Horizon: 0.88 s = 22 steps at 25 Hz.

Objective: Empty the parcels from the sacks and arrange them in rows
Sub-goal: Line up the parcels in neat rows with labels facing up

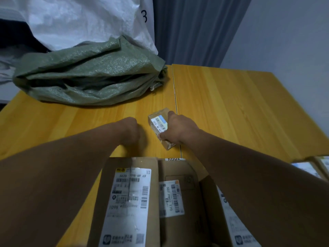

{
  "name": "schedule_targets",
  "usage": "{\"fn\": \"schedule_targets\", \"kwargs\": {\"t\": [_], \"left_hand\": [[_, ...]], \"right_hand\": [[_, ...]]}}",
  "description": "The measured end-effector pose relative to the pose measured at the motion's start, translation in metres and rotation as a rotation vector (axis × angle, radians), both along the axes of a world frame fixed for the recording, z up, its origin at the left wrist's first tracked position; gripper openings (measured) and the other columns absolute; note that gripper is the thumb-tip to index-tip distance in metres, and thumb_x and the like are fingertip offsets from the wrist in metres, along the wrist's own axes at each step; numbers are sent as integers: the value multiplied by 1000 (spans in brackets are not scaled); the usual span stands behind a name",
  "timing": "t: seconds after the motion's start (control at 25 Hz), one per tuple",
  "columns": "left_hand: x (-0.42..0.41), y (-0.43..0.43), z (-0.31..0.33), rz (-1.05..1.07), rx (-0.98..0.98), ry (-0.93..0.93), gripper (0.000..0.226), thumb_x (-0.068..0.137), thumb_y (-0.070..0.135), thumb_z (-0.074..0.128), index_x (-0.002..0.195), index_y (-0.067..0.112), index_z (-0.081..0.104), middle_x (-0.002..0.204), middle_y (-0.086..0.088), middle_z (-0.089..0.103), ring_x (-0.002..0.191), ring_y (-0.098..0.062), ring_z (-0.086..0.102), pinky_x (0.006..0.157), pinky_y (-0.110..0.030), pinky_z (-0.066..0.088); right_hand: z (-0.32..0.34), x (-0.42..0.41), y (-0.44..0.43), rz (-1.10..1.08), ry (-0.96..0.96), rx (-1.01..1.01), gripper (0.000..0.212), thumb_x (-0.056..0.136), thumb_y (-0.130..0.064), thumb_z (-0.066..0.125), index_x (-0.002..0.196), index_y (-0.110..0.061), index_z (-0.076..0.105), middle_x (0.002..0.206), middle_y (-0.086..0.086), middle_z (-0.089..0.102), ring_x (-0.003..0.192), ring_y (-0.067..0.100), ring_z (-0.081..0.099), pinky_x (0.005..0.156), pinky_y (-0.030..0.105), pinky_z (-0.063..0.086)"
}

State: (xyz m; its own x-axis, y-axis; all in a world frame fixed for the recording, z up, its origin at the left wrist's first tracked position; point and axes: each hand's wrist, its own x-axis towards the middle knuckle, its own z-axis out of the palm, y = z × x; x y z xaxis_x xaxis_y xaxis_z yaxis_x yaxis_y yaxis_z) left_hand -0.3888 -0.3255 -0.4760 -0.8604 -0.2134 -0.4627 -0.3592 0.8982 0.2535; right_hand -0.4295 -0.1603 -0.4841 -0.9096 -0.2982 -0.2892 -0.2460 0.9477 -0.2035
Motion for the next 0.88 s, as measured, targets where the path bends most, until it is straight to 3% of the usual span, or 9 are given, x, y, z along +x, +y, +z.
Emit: {"fn": "schedule_targets", "kwargs": {"t": [0.12, 0.28, 0.44, 0.52, 0.64, 0.76, 0.88], "left_hand": [[19, -4, 18, 90, 49, 175, 49, 95, 2, 50, 143, 6, 40, 144, -18, 45, 124, -35, 51, 97, -43, 50], [50, -4, 43, 139, 119, 287, 55, 91, 2, 51, 144, 8, 40, 135, -19, 52, 117, -35, 55, 90, -41, 50], [88, 5, 94, 149, 90, 374, 46, 92, 2, 49, 138, 6, 45, 138, -15, 50, 120, -33, 52, 91, -40, 47], [109, 0, 123, 169, 97, 410, 35, 94, 9, 49, 129, 7, 51, 128, -15, 57, 109, -31, 57, 80, -36, 48], [149, -14, 168, 230, 137, 456, 18, 97, 22, 52, 99, 6, 60, 93, -17, 65, 72, -25, 57, 55, -29, 38], [195, -18, 213, 332, 336, 534, 31, 97, 29, 54, 75, 8, 56, 76, -16, 61, 68, -27, 54, 60, -33, 41], [247, -18, 248, 482, 702, 551, 22, 98, 33, 57, 82, 18, 58, 91, -14, 59, 86, -26, 56, 75, -40, 50]], "right_hand": [[13, 21, 3, -71, 64, -80, 71, 79, -45, 77, 133, -17, 40, 121, 9, 57, 109, 30, 57, 71, 35, 43], [52, 53, 5, -63, 254, -205, 67, 80, -48, 73, 128, -16, 40, 121, 10, 51, 112, 30, 50, 71, 34, 37], [103, 83, 16, -75, 265, -218, 73, 79, -53, 72, 132, -15, 38, 122, 10, 51, 113, 30, 51, 73, 34, 38], [132, 104, 16, -69, 237, -228, 76, 78, -52, 73, 133, -15, 37, 122, 11, 51, 113, 31, 52, 74, 35, 41], [175, 141, 5, -42, 193, -279, 79, 77, -52, 74, 136, -15, 36, 127, 12, 51, 115, 31, 52, 79, 38, 47], [214, 179, -11, -8, 183, -323, 79, 77, -54, 72, 136, -14, 37, 128, 13, 52, 115, 32, 53, 79, 39, 47], [247, 222, -33, 7, 163, -393, 76, 76, -57, 71, 130, -13, 40, 124, 13, 54, 111, 33, 55, 74, 37, 44]]}}
